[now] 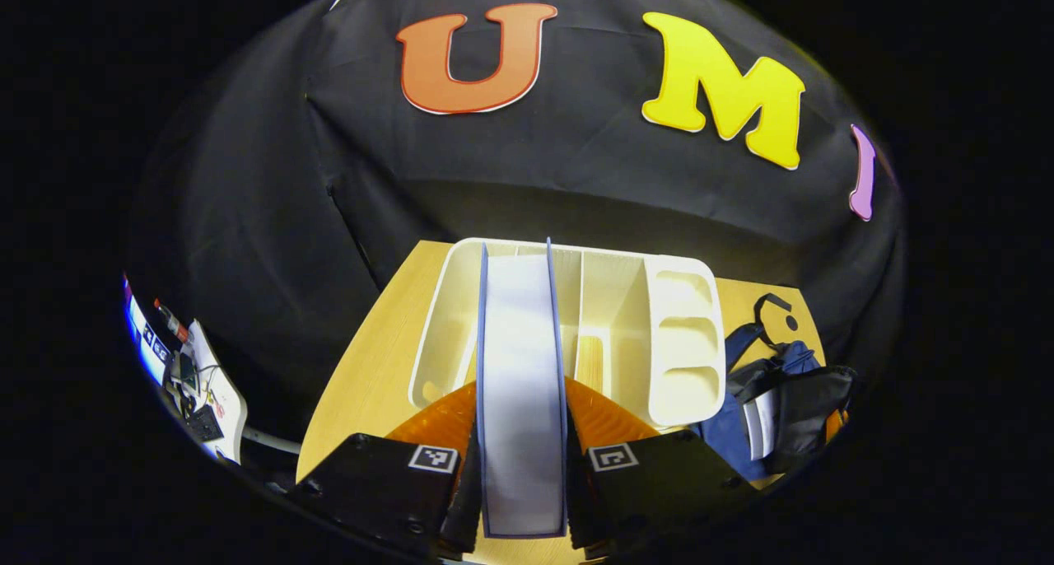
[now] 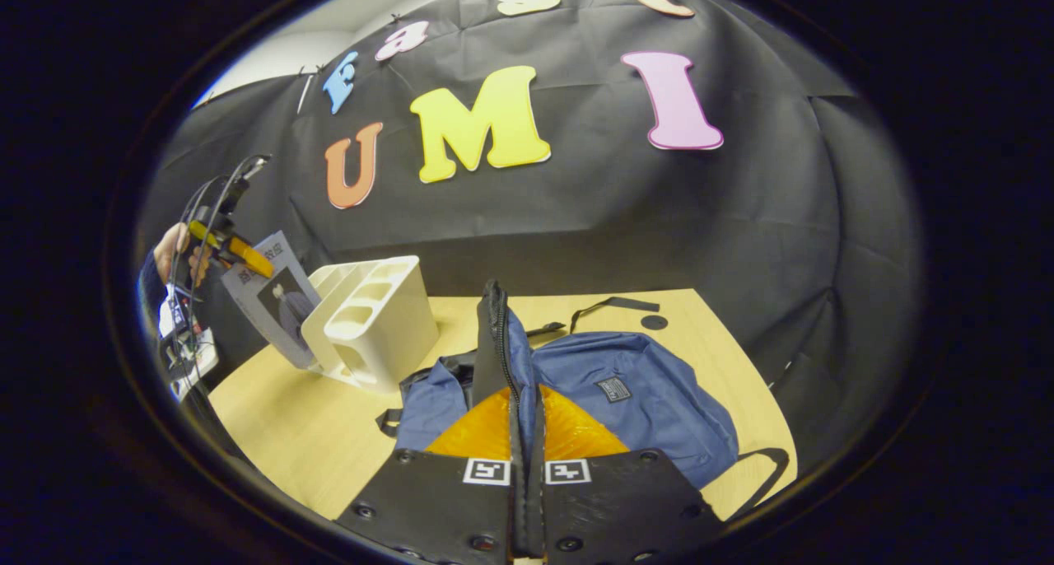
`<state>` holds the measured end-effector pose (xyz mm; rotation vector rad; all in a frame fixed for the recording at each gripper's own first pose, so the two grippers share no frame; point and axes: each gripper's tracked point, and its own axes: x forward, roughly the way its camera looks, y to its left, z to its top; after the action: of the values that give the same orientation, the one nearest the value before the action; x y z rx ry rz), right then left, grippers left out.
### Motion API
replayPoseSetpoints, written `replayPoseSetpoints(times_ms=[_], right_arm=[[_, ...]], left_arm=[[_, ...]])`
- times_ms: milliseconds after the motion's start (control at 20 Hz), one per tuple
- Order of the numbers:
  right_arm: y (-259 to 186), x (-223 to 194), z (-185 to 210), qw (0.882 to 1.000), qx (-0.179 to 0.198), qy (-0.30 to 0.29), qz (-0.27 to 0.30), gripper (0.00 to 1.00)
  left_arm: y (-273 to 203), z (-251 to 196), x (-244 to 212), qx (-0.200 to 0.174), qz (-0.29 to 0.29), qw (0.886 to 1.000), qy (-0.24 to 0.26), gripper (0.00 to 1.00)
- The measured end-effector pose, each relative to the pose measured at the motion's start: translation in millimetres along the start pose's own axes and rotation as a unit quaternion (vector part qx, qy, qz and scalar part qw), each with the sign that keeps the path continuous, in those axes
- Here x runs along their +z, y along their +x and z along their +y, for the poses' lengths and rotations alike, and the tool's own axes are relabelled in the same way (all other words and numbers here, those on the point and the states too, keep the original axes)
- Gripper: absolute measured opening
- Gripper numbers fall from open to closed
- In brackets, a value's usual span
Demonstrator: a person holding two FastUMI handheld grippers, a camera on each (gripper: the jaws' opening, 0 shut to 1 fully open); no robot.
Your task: Open the schoolbag, grab two books from the bookshelf and put them into the schoolbag.
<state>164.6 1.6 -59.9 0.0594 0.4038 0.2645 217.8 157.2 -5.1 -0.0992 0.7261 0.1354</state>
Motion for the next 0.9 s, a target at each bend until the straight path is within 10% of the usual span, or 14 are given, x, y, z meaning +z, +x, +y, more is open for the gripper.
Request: replayPoseSetpoints(times_ms=[450,900], right_arm=[[-1.6,-0.6,4.8,1.0,-0.008,-0.003,0.004,0.01],[-3.9,0.5,9.6,1.0,-0.023,-0.015,0.012,0.0]], left_arm=[[-57.8,29.0,-85.5,-0.056,-0.014,0.995,-0.087,0.39],[-71.0,10.0,-157.0,-0.162,0.003,0.96,-0.227,0.43]])
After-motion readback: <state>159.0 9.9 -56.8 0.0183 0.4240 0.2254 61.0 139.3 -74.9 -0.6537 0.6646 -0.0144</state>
